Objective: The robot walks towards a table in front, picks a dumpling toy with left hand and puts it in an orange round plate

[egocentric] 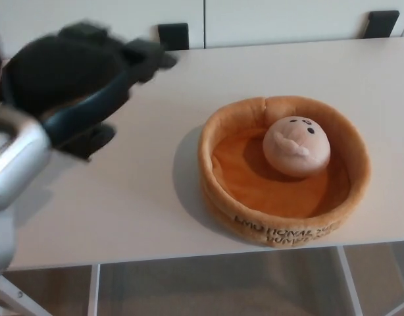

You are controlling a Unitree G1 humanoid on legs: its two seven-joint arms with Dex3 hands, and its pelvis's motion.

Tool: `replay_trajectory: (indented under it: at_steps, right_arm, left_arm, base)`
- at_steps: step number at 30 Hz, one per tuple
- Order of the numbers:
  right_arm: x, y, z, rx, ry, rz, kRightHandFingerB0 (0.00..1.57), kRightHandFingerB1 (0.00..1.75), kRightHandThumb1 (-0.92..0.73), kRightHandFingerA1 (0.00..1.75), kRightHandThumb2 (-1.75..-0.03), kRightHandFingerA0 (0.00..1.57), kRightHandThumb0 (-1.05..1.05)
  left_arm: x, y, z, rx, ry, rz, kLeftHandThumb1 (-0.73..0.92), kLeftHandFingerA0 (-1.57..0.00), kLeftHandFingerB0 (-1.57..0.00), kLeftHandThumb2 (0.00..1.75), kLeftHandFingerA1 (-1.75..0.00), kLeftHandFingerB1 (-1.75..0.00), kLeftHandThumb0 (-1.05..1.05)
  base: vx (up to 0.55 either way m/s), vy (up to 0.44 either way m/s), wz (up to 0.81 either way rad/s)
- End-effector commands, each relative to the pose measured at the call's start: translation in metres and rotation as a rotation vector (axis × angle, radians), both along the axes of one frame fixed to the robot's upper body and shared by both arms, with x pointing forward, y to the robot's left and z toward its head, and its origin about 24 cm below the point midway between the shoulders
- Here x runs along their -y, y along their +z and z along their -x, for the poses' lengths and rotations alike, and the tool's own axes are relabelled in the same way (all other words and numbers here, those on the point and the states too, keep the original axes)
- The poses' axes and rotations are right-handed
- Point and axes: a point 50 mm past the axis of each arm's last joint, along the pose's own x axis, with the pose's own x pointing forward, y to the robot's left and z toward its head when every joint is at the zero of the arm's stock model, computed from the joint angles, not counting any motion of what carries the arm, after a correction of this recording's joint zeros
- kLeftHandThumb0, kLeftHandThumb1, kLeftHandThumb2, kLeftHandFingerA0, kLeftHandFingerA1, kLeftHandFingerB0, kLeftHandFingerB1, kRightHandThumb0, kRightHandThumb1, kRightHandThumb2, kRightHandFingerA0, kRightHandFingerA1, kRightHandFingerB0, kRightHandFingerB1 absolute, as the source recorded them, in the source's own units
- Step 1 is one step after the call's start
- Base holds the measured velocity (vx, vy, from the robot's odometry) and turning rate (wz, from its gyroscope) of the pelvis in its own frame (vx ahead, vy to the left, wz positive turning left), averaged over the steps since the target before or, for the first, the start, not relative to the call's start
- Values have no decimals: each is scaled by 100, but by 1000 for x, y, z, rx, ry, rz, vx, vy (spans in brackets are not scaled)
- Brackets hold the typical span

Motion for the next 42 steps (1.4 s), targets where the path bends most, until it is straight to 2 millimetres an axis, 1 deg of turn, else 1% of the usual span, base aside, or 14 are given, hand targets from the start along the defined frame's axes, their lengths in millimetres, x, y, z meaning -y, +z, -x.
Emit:
replay_trajectory:
  at_steps: [1, 4, 5, 6, 11, 13, 15, 23, 24, 26, 31, 32, 36, 42]
  right_arm:
    - [16, -6, 45, -116, -114, 44, 31, 34, -64, 79, -58, 58, -38]
    - [15, -7, 49, -126, -136, 49, 33, 35, -65, 73, -60, 58, -37]
    - [16, -7, 54, -123, -148, 50, 26, 47, -51, 65, -81, 50, -42]
    - [17, -7, 57, -122, -153, 51, 26, 47, -50, 65, -80, 52, -42]
    - [16, -10, 74, -152, -172, 58, 31, 36, -65, 58, -63, 57, -36]
    - [16, -10, 79, -152, -186, 58, 15, 50, -46, 68, -94, 50, -24]
    - [16, -10, 79, -135, -205, 57, 30, 34, -65, 53, -59, 60, -33]
    - [20, -7, 68, -112, -203, 65, 29, 35, -66, 54, -62, 62, -37]
    - [22, -6, 67, -108, -201, 64, 16, 51, -46, 69, -95, 53, -26]
    - [23, -5, 64, -100, -199, 62, 28, 34, -65, 57, -59, 61, -35]
    - [15, -9, 64, -111, -182, 50, 15, 50, -46, 68, -94, 51, -26]
    - [14, -10, 63, -110, -180, 49, 30, 35, -67, 56, -62, 60, -36]
    - [14, -8, 57, -91, -162, 38, 33, 35, -67, 57, -60, 62, -38]
    - [5, -14, 72, -142, -143, 15, 25, 45, -50, 61, -80, 51, -46]
  left_arm:
    - [-84, -42, 187, -431, 143, -97, 59, -29, -20, 57, -48, -28, -7]
    - [-95, -66, 205, -576, 206, -92, 60, -30, -20, 58, -51, -29, -8]
    - [-102, -91, 217, -695, 235, -101, 44, -32, -11, 92, -62, -49, -10]
    - [-104, -104, 222, -748, 231, -88, 68, -44, -25, 60, -58, -33, -14]
    - [-112, -141, 233, -837, 215, -118, 74, -60, -31, 61, -78, -36, -21]
    - [-118, -155, 233, -888, 237, -147, 57, -70, -33, 56, -107, -40, -12]
    - [-121, -162, 228, -910, 251, -174, 56, -72, -35, 56, -95, -41, -11]
    - [-120, -169, 216, -953, 242, -259, 58, -72, -44, 56, -78, -46, -13]
    - [-123, -176, 213, -969, 252, -275, 61, -60, -46, 57, -63, -47, -14]
    - [-132, -194, 207, -1015, 298, -281, 61, -57, -45, 57, -63, -48, -12]
    - [-158, -241, 184, -1092, 429, -339, 61, -65, -47, 58, -65, -47, -24]
    - [-163, -248, 178, -1110, 465, -343, 59, -54, -54, 57, -59, -50, -26]
    - [-179, -278, 163, -1126, 613, -343, 60, -51, -69, 56, -55, -56, -34]
    - [-201, -301, 196, -1195, 762, -489, 64, -42, -53, 58, -55, -48, -41]
  base:
    - [0, 0, 0]
    - [0, 0, 0]
    - [0, 0, 0]
    - [0, 0, 0]
    - [0, 0, 0]
    - [0, 0, 0]
    - [0, 0, 0]
    - [0, 0, 0]
    - [0, 0, 0]
    - [0, 0, 0]
    - [0, 0, 0]
    - [0, 0, 0]
    - [0, 0, 0]
    - [0, 0, 0]
